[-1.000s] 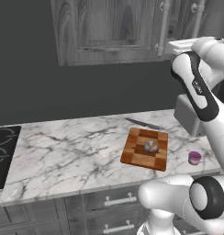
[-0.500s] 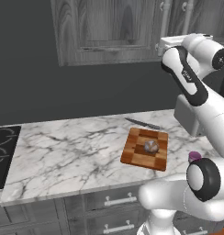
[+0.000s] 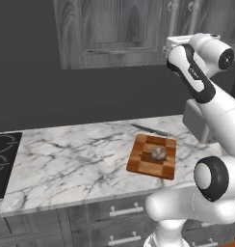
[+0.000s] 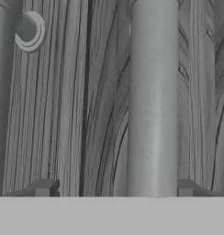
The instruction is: Pick the bread, place it on the cutting board, pick the jam, place it on the counter, and close the cabinet.
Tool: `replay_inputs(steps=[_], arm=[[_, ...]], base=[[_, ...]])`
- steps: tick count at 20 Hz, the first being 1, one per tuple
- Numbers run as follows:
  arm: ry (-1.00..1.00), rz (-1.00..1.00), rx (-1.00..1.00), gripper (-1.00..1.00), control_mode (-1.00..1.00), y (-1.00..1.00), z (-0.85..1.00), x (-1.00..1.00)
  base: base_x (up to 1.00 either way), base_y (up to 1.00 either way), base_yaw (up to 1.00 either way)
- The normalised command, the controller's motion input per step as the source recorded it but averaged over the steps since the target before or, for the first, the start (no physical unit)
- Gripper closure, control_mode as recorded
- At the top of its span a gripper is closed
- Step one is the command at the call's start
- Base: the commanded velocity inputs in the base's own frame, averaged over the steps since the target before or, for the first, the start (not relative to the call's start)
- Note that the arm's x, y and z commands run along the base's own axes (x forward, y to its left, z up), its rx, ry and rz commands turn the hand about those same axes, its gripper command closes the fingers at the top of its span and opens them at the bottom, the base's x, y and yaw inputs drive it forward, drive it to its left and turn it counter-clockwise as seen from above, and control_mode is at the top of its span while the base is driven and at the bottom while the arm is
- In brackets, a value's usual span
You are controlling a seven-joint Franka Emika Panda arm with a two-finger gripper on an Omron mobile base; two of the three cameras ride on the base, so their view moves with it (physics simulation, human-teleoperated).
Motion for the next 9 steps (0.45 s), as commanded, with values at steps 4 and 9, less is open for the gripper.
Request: replay_inputs(steps=[4,9], arm=[[0.0,0.0,0.0,-1.0,-1.0,0.01,-0.13,0.27],[0.0,0.0,0.0,-1.0,-1.0,0.01,-0.03,0.06]], base=[[0.0,0.0,0.0],[0.0,0.0,0.0]])
